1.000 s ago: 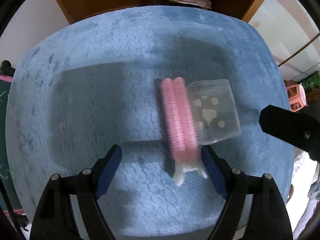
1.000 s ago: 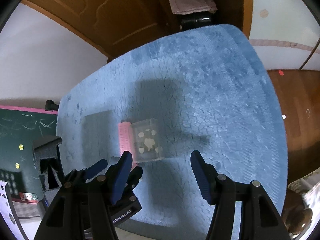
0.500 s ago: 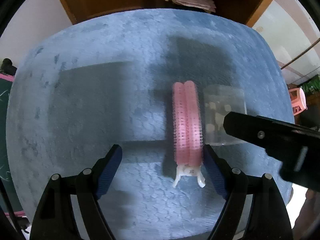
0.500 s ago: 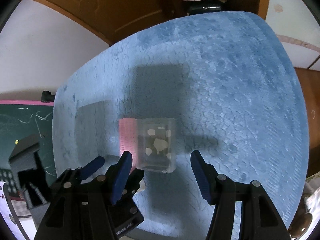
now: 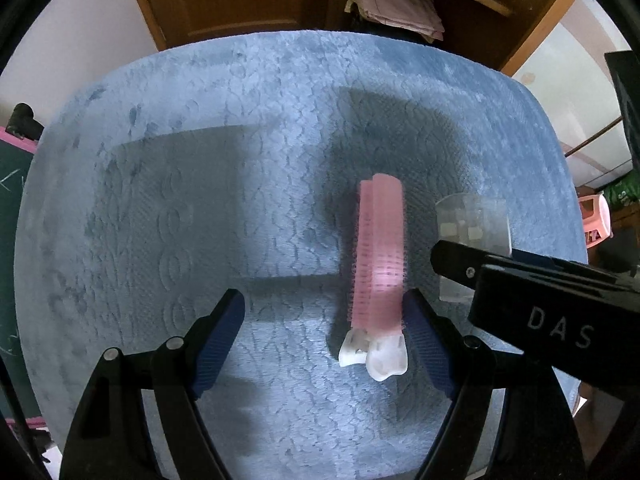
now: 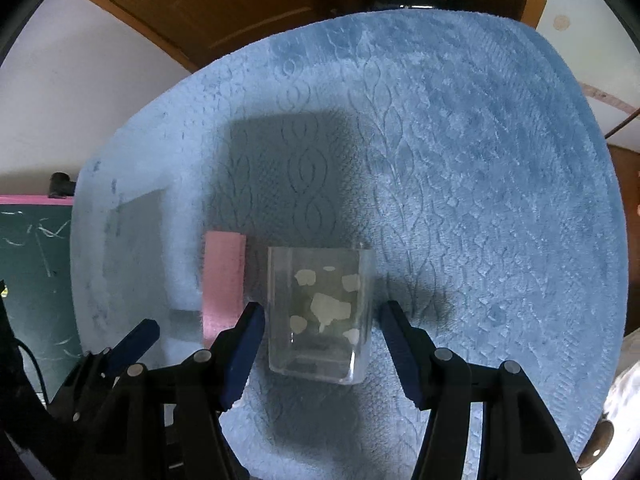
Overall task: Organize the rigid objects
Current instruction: 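Grasp the pink hair roller with the left gripper while the right gripper grasps the small clear box, then carry the pink roller and clear box into the tray and release both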
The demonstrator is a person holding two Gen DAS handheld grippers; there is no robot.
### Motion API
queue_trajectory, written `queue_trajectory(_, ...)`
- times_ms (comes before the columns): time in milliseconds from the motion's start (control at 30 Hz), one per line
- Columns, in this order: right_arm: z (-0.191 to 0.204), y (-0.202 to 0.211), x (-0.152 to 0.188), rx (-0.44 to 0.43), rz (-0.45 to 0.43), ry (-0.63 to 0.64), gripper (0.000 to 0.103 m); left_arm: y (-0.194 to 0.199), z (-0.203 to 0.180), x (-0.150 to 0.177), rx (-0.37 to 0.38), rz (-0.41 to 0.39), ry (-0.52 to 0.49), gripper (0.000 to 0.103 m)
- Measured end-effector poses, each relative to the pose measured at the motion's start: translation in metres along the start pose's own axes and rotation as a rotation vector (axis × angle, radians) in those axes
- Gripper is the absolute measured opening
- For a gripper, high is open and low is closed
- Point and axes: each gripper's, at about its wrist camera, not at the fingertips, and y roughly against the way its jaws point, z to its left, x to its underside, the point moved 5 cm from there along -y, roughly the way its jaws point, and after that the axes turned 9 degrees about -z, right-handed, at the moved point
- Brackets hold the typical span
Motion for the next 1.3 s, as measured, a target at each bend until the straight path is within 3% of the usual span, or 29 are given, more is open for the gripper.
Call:
queue_trajectory(133, -0.006, 0.004, 0.0, 0.024, -0.008, -0.026, 0.05, -0.009, -0.011, -0.002, -0.002, 0.017, -0.021, 0.082)
queue_trajectory(300, -0.022, 0.012, 0.003, 0.009, -0.008, -0.073, 0.05, -0.023, -0.028, -0.006, -0.027, 0.042, -0.061, 0.071)
queue_trajectory(400, -0.029, 0.018, 0.006, 0.001, -0.013, -0.081, 0.05, -0.021, -0.039, -0.008, -0.009, 0.033, -0.082, 0.044)
queue_trajectory(433, -0.032, 0.02, 0.008, -0.005, -0.014, -0.084, 0.05, -0.019, -0.043, -0.008, 0.016, 0.03, -0.087, 0.028)
queue_trajectory(633, -0.044, 0.044, 0.017, -0.066, -0.033, -0.099, 0.05, 0.004, -0.054, -0.011, 0.002, -0.018, -0.129, 0.028)
queue_trajectory(867, -0.044, 0.1, 0.022, -0.137, -0.1, -0.094, 0.05, 0.081, -0.052, -0.017, -0.003, -0.125, -0.149, 0.028)
queue_trajectory(1133, -0.011, 0.179, 0.043, -0.184, -0.224, 0.005, 0.05, 0.163, -0.037, 0.01, -0.009, -0.204, -0.155, 0.028)
queue_trajectory(1300, 0.002, 0.23, 0.077, -0.194, -0.29, 0.104, 0.05, 0.197, -0.038, 0.038, -0.017, -0.241, -0.171, 0.028)
